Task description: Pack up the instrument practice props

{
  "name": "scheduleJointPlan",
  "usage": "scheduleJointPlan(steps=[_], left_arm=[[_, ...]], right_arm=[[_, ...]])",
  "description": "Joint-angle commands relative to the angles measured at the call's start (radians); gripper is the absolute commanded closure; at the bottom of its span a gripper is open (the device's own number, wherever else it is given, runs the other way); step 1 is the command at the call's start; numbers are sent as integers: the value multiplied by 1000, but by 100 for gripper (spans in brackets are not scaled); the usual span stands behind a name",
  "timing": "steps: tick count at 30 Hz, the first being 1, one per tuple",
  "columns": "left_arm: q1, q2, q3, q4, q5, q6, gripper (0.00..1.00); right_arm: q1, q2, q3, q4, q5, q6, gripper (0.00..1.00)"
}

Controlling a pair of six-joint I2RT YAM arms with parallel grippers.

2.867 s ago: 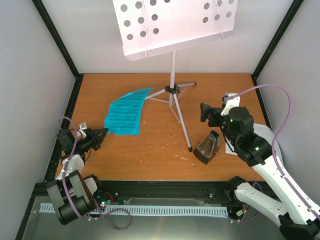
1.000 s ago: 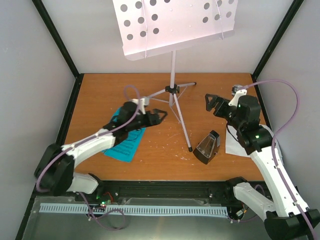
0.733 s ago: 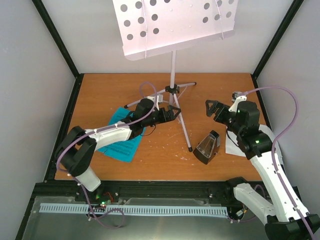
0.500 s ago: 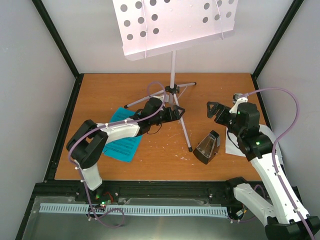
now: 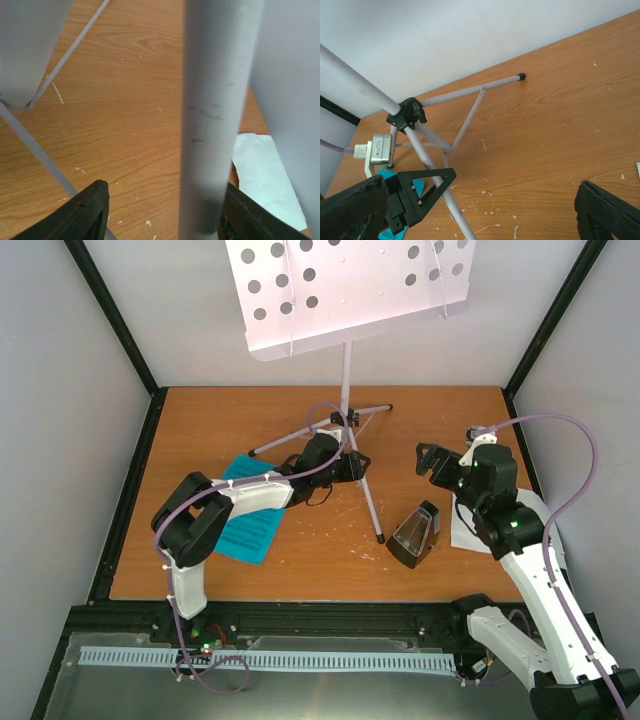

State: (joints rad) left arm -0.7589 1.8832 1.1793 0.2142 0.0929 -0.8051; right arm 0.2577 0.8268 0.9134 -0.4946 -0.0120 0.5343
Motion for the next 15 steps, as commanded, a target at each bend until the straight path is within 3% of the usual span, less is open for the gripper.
scheduleJointPlan(steps=[1,5,15], left_arm=[[-8,7,46,-32,-41,69,47],[-8,-29,24,-81,-91,111,64],[50,-195,-155,-121,-37,134,83]], right_arm=[[-6,8,-5,15,48,-19,0],[-6,17,-13,30,63,-19,0],[-5,54,-34,63,59,18,0]])
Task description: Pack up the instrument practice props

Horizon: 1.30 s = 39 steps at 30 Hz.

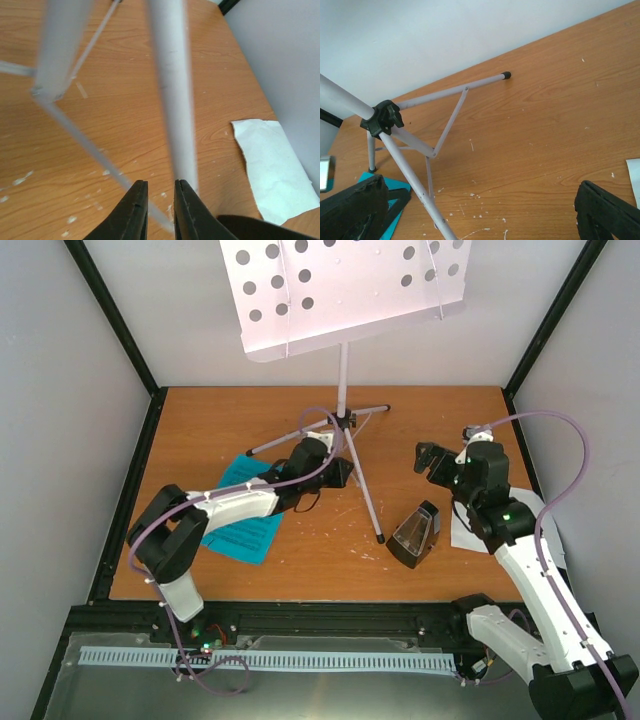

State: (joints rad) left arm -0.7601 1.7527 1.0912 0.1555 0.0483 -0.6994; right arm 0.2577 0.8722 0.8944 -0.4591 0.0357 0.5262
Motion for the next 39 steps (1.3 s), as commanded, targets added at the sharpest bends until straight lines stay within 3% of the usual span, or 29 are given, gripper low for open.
scheduleJointPlan(steps=[1,4,6,10,15,19,23,28,35,39], left_arm=[[66,-86,-84,-53,30,35,84],[100,-126,-125,-45,86,61,88],[112,-147,-139,-51,108,83,85],[114,-181,-147,3,197,97,69],[72,-105,-82,118,253,15,33],[14,-1,22,73,160,-36,26],[7,44,45,74,100,-77,27],[4,64,40,126,50,-100,43],[1,129,81,158,67,-126,52],[1,133,84,154,57,-126,68]], right_arm=[[-6,9,-18,31,9,31,0],[-6,10,-25,37,1,45,0],[-6,10,-26,40,-6,51,0],[-7,8,-25,41,-15,57,0],[-6,-9,-31,36,-16,70,0],[-6,-39,-29,19,-11,72,0],[-6,-84,-33,5,15,58,0],[-7,-113,-42,-4,11,46,0],[-7,-115,-60,1,-27,60,0],[-7,-121,-66,0,-30,65,0]])
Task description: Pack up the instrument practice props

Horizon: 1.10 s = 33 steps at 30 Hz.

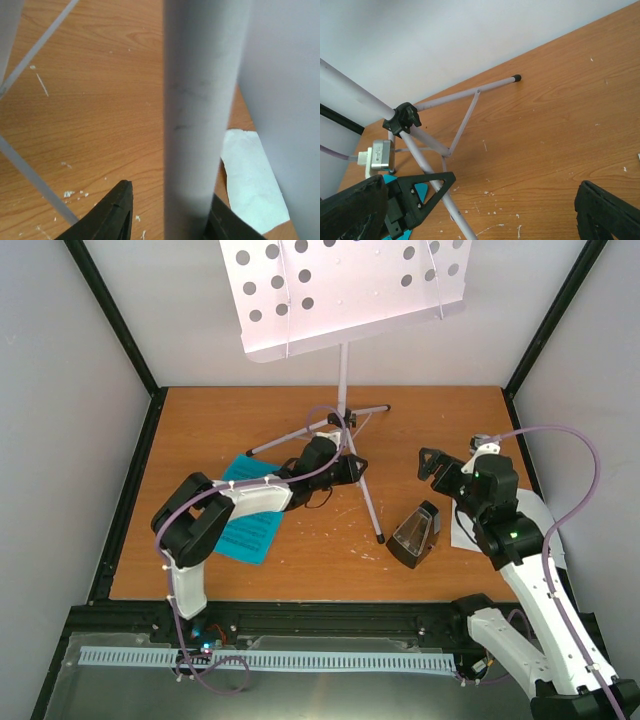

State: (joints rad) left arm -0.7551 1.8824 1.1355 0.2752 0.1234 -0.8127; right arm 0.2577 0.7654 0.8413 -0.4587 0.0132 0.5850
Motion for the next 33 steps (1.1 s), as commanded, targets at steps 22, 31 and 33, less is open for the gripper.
scheduleJointPlan(steps=[22,31,33], left_arm=[[232,-359,-302,-210,627,512,100],[249,-325,-224,-326,624,656,94],[249,-338,-235,-300,599,638,82]], right_arm=[[-5,143,-140,559,-611,-283,0],[59,430,-34,610,-594,-220,10],[84,506,-1,609,-586,-190,15]])
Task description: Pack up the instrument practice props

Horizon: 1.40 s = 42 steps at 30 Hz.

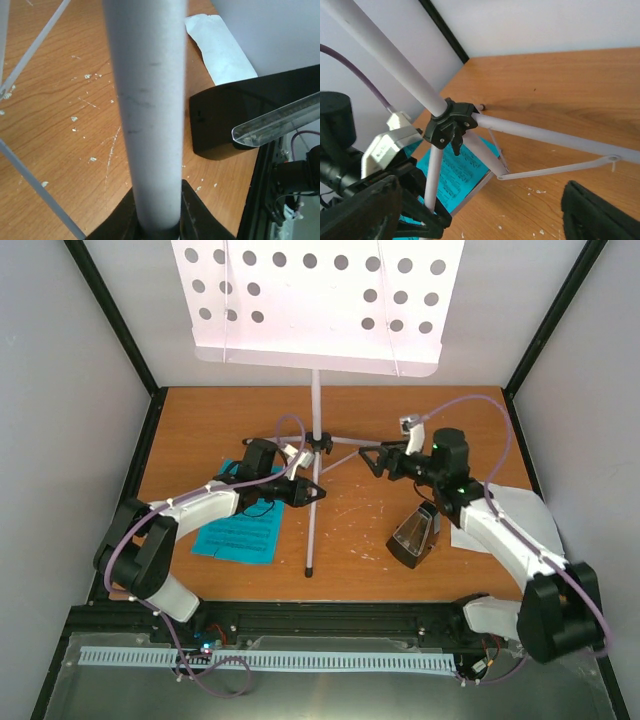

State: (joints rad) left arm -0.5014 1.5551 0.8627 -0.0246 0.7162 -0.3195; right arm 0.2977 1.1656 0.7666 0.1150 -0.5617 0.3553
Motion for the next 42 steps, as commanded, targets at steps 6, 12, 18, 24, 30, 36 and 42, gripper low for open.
scheduleJointPlan(steps=[6,12,18,24,30,36,42], left_arm=[[-5,-65,-15,91,-114,48,52],[-6,-128,-86,211,-156,-40,58],[-6,-111,-77,219,-147,-51,63],[-6,-106,-79,222,-170,-58,72],[-6,-96,-76,222,-181,-60,80],[-6,-99,-78,222,-188,-57,91],[-6,-132,-88,191,-203,-47,96]], right_arm=[[106,264,119,180,-40,149,33],[152,355,183,182,-30,118,47],[161,391,195,210,-35,111,60],[169,415,200,204,-46,70,68],[175,435,210,209,-81,30,73],[177,460,229,208,-123,-47,81],[181,476,269,138,-156,-179,97]])
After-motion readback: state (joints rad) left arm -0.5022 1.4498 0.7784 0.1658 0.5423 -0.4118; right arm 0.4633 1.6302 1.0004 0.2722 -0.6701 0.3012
